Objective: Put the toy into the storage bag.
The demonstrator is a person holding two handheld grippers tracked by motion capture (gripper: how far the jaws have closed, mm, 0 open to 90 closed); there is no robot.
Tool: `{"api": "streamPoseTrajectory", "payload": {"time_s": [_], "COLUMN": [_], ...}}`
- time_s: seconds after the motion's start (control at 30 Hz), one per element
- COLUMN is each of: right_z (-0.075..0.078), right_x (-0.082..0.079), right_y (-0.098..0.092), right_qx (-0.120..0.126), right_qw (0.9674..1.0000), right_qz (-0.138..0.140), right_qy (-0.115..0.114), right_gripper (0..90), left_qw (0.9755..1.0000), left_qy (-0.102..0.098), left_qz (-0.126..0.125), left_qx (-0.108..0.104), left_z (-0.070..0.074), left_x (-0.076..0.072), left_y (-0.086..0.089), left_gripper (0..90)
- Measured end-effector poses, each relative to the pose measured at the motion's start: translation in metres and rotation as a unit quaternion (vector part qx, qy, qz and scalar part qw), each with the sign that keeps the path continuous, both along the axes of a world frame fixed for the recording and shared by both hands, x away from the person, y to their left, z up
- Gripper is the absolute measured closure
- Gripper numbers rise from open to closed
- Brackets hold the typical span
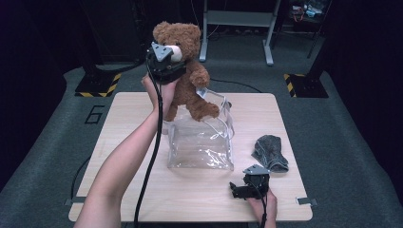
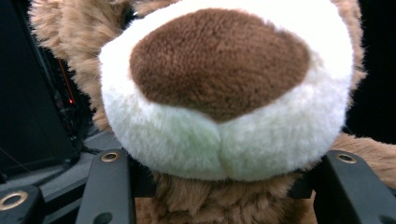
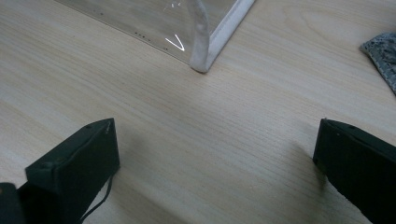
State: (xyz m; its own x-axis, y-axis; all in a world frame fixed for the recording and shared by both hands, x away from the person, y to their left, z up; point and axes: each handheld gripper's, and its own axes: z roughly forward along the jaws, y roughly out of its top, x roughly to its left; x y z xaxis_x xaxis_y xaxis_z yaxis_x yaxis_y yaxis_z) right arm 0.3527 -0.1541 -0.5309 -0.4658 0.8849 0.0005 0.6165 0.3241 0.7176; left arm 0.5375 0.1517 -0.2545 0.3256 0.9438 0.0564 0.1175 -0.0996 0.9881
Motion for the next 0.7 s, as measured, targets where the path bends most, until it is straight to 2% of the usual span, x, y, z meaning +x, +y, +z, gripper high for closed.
{"api": "streamPoseTrajectory", "payload": {"time_s": [0.17, 0.27, 0.37, 0.53, 0.7], "right_z": [0.000, 0.000, 0.000, 0.000, 0.000], "right_x": [0.000, 0.000, 0.000, 0.000, 0.000], "right_y": [0.000, 0.000, 0.000, 0.000, 0.000], "right_qx": [0.000, 0.000, 0.000, 0.001, 0.001], "right_qw": [1.0000, 1.0000, 1.0000, 1.0000, 1.0000], "right_qz": [0.000, 0.000, 0.000, -0.002, -0.002], "right_qy": [0.000, 0.000, 0.000, 0.001, 0.001], "right_gripper": [0.0, 0.0, 0.0, 0.0, 0.0], "left_qw": [0.9999, 0.9997, 0.9995, 0.9999, 1.0000], "left_qy": [-0.003, -0.002, 0.002, -0.010, -0.008], "left_qz": [0.011, 0.020, 0.021, 0.011, -0.002], "left_qx": [-0.002, -0.016, -0.022, -0.007, 0.000], "left_z": [0.001, 0.003, -0.003, -0.011, -0.011], "left_x": [0.001, 0.005, 0.008, 0.002, -0.007], "left_y": [-0.007, -0.009, -0.013, -0.019, -0.017], "left_gripper": [42.9, 42.8, 42.8, 42.6, 42.4]}}
